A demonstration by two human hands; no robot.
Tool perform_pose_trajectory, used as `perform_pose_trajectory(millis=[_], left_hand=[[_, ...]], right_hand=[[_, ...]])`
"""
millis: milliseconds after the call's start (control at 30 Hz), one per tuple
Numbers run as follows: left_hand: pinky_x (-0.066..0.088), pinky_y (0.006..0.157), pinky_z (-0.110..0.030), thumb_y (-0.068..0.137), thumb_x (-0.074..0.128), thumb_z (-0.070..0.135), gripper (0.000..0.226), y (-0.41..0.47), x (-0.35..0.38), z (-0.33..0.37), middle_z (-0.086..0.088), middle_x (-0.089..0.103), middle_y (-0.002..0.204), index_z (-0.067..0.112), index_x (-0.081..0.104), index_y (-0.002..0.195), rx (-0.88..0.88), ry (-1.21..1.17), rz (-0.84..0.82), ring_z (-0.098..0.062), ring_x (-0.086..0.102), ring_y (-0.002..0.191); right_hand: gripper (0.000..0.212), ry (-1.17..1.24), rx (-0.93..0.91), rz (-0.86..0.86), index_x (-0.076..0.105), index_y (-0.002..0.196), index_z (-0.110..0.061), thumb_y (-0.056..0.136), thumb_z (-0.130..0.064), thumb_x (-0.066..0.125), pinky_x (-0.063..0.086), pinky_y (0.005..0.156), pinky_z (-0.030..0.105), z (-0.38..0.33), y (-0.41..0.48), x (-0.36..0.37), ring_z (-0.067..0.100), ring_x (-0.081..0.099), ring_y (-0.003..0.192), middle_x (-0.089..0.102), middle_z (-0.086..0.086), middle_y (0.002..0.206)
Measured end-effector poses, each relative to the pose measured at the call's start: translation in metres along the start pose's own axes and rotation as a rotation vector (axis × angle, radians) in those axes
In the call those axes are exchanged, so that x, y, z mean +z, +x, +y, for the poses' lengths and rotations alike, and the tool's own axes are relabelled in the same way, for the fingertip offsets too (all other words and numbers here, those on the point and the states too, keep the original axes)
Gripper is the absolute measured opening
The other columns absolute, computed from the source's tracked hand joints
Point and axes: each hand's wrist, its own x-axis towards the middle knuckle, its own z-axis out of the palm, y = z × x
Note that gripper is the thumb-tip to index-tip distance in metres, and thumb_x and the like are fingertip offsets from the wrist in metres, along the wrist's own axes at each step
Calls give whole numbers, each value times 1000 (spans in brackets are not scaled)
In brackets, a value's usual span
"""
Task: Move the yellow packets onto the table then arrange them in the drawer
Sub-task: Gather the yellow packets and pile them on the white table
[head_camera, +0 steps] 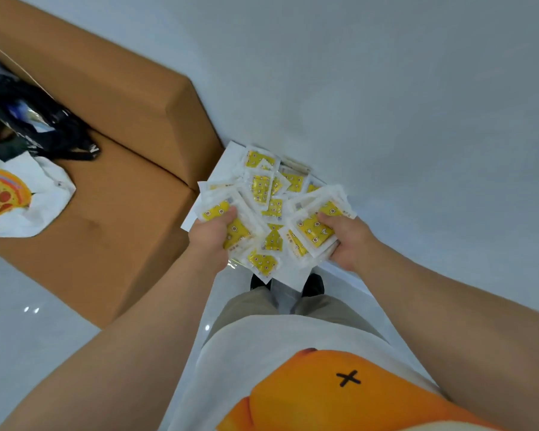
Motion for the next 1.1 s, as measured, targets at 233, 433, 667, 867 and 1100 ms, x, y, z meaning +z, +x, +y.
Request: perform_pose_trajectory(millis=[233,433,667,867,1100], left_hand=[[60,76,-54,86,80,16,23,-23,7,34,-9,78,100,18,72,108,35,109,-216,-32,75,90],[58,84,-57,80,85,19,34,-21,25,51,-10,78,100,17,72,112,30,325,-373,-33,75,92],[59,86,-52,78,86,19,43,-13,48,54,-6,78,104,17,71,118,26,609,-597,-28,75,96],[58,88,-53,79,85,20,43,-47,65,13,-8,77,106,15,71,119,-17,911,-798,-28,74,99],[58,86,-53,81,83,18,38,-126,74,-77,-9,77,104,15,71,117,9,1234,-1065,-31,74,97]], right_hand=[[33,74,-134,-52,68,121,-16,90,-4,73,59,85,58,-10,-52,-15,34,75,99,77,12,109],[38,265,-202,70,66,125,-14,90,-2,73,59,82,59,15,-78,-24,36,75,97,77,14,109],[38,660,-261,233,67,126,-12,90,-3,73,54,94,63,89,-106,-19,38,73,103,76,16,112],[34,947,-364,384,67,123,-13,91,-2,71,56,90,61,163,-164,-33,38,73,102,76,16,112],[36,1253,-500,574,65,125,-15,91,-3,71,57,88,60,264,-233,-49,37,74,101,75,16,113]])
